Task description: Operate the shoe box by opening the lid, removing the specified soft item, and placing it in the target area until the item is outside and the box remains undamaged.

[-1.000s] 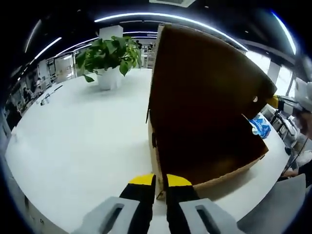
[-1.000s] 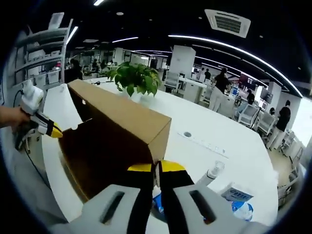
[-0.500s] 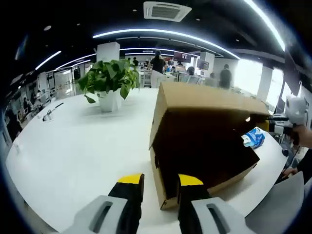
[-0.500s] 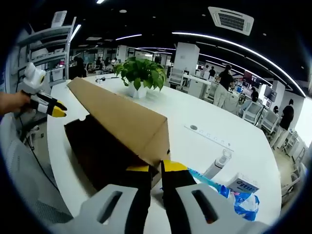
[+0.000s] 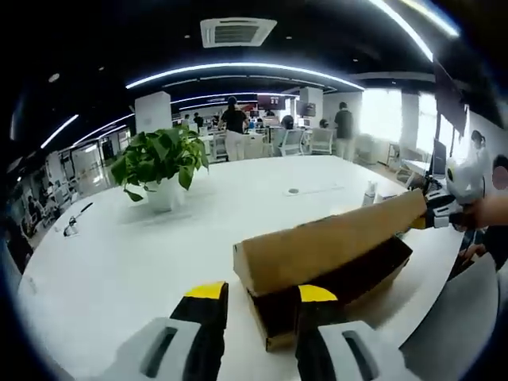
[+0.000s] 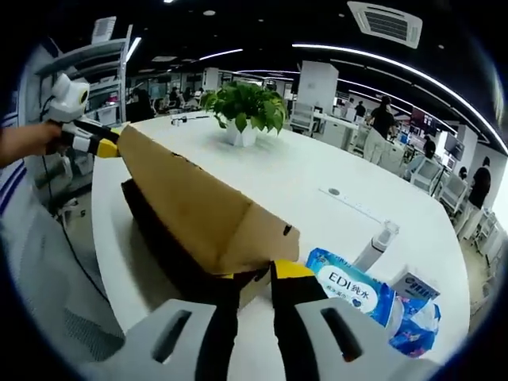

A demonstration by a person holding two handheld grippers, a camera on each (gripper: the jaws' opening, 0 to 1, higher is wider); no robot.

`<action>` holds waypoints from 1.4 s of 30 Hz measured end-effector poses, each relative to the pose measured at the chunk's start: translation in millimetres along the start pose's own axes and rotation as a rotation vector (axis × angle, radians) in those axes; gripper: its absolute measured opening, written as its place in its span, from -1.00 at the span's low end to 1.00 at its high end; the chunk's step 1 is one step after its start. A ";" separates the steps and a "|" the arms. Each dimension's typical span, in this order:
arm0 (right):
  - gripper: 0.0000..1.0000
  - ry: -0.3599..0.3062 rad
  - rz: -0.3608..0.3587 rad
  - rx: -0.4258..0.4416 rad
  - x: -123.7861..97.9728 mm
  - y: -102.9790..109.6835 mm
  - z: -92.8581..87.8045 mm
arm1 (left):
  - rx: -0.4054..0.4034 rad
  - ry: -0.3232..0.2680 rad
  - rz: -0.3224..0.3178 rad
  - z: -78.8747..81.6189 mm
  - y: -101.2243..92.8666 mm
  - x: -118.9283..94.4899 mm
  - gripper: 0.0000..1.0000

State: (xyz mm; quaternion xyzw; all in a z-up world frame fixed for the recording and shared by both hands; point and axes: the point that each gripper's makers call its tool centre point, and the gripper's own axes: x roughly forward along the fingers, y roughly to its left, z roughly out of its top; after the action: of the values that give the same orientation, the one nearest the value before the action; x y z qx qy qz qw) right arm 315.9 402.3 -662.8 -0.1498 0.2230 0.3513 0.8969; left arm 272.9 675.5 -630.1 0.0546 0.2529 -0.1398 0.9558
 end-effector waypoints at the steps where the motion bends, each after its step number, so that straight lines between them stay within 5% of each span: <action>1: -0.68 -0.001 0.007 -0.003 0.4 1.5 -1.2 | 0.005 0.004 -0.005 -1.7 -1.2 0.2 -0.33; 28: -0.28 0.037 0.214 -0.090 -4.1 44.9 -26.4 | 0.080 0.098 -0.113 -42.8 -23.9 3.4 -0.02; 42: -0.26 0.081 0.242 -0.069 0.3 55.0 -42.7 | 0.095 0.165 -0.135 -65.6 -29.1 8.9 0.02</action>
State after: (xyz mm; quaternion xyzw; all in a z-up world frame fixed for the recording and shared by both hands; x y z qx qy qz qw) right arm 265.2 423.2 -705.6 -0.1667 0.2631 0.4582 0.8325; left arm 241.0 657.0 -692.3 0.0939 0.3271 -0.2105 0.9164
